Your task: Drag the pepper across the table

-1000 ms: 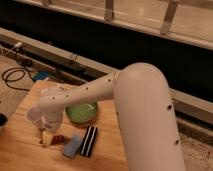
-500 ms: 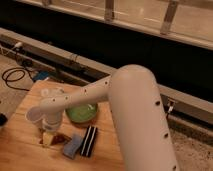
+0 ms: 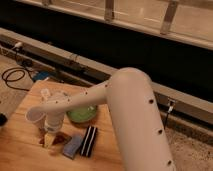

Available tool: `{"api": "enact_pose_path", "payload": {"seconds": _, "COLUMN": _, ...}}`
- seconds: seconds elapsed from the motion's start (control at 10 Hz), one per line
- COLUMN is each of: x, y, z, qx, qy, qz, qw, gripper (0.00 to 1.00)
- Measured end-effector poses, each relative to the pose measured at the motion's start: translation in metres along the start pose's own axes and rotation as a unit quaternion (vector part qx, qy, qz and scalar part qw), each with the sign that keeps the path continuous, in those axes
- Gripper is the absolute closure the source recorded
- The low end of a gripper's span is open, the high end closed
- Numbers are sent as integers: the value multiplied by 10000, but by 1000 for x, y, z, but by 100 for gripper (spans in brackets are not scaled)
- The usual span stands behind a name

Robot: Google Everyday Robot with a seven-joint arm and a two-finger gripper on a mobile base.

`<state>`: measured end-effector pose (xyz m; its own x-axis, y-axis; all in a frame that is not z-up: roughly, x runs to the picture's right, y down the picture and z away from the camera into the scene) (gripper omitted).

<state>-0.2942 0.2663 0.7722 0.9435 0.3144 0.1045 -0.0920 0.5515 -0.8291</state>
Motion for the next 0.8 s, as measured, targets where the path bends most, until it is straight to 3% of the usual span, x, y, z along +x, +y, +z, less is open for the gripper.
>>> {"api": "enact_pose_path", "payload": {"seconds": 0.5, "x": 3, "y": 2, "z": 8, "qx": -40, "qy": -96, "qz": -75, "qw": 9999, "gripper": 81}}
{"api": "enact_pose_path", "payload": {"seconds": 0.6, "x": 4, "y": 4, "z": 12, "qx": -52, "qy": -246, "qz": -145, "qw": 9996, "gripper": 100}}
{"api": "enact_pose_path", "payload": {"seconds": 0.8, "x": 1, "y": 3, "z": 10, "qx": -44, "qy": -250, "qz": -215, "qw": 9994, "gripper": 100}}
